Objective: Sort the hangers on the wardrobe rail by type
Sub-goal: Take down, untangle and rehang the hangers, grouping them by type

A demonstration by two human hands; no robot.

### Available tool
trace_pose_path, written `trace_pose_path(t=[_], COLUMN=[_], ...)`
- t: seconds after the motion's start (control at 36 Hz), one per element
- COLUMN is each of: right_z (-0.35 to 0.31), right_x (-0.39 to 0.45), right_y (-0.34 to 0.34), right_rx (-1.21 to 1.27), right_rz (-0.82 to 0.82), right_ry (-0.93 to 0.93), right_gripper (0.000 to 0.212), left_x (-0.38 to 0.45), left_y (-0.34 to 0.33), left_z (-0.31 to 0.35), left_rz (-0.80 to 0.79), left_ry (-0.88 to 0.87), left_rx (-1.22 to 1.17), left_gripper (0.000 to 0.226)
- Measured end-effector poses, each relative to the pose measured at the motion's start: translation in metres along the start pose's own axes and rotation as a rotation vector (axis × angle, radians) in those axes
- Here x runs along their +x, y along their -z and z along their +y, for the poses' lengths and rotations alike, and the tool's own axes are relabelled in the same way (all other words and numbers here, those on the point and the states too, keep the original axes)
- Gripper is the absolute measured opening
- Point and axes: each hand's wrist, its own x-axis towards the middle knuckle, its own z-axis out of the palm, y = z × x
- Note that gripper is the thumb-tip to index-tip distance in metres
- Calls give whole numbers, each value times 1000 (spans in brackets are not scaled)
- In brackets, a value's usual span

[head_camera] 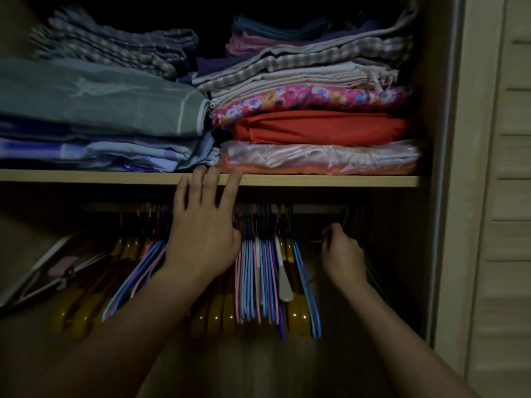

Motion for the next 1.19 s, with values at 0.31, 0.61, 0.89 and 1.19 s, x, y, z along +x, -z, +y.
trace_pose_path(t=[0.31,0.61,0.89,1.19], right_z=[57,84,79,106], right_x=[-152,-245,-238,-222], right_y=[5,21,71,27], right_rx=[340,438,983,1029], right_rz=[-216,-680,-977,-838], right_ry=[-348,-385,-402,-614], right_gripper=[18,26,17,13], left_x=[1,-153,-436,-416], left_y=[3,2,-39,27], left_z=[4,95,85,28], left_rz=[0,18,-878,-934], left_ry=[21,277,1138,1504], left_rx=[-48,-905,-1090,-1614], left_gripper=[95,46,93,29])
